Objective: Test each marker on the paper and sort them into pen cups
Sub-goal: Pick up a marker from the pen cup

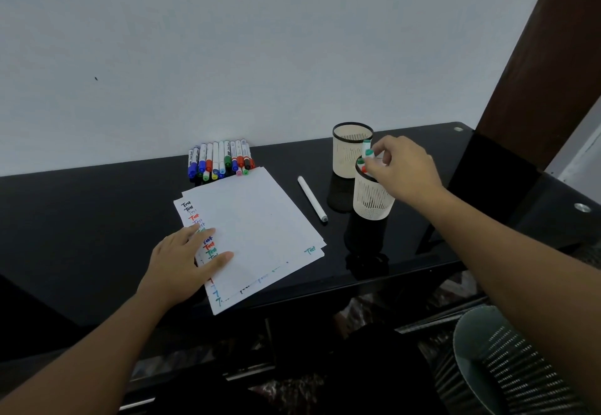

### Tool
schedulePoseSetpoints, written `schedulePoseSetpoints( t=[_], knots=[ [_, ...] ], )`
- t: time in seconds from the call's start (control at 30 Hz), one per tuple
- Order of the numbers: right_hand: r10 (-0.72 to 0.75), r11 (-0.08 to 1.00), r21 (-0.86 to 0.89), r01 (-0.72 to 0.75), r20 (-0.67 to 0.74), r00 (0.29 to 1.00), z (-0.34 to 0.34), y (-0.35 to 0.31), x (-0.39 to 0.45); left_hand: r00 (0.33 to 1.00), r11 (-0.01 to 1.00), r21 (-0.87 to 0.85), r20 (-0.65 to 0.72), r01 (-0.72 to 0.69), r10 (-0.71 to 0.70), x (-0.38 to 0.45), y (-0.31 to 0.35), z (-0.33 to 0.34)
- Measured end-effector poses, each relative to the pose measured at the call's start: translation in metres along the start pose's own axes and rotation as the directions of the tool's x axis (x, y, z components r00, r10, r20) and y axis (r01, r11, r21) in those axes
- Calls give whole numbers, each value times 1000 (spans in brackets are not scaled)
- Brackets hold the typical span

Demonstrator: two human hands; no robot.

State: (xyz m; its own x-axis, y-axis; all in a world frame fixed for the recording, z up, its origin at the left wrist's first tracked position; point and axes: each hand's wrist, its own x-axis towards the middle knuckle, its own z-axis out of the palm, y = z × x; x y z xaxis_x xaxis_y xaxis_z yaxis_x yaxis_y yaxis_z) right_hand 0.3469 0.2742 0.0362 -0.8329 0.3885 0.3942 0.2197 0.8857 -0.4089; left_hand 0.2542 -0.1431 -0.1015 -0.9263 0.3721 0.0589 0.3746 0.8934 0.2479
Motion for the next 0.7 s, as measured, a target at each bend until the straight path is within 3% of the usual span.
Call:
schedulePoseSetpoints(
  t=[0.13, 0.3, 0.57, 0.7],
  knots=[
    [39, 995, -93, -38, 16, 999, 5, 3, -6, 1000, 1000, -5, 0, 1, -1, 2, 1, -1],
    [-7, 999, -41, 5, -43, 999, 4, -3, -10, 1000, 1000, -3, 13, 4, -4, 2, 0, 0],
    [-295, 954, 1, 298, -156, 943, 14, -55, -7, 1000, 997, -71, 23, 11, -10, 17, -2, -14],
    [-400, 913, 76, 400, -25, 916, 46, -81, -2, 998, 993, -112, 49, 40, -35, 28, -10, -25]
  ],
)
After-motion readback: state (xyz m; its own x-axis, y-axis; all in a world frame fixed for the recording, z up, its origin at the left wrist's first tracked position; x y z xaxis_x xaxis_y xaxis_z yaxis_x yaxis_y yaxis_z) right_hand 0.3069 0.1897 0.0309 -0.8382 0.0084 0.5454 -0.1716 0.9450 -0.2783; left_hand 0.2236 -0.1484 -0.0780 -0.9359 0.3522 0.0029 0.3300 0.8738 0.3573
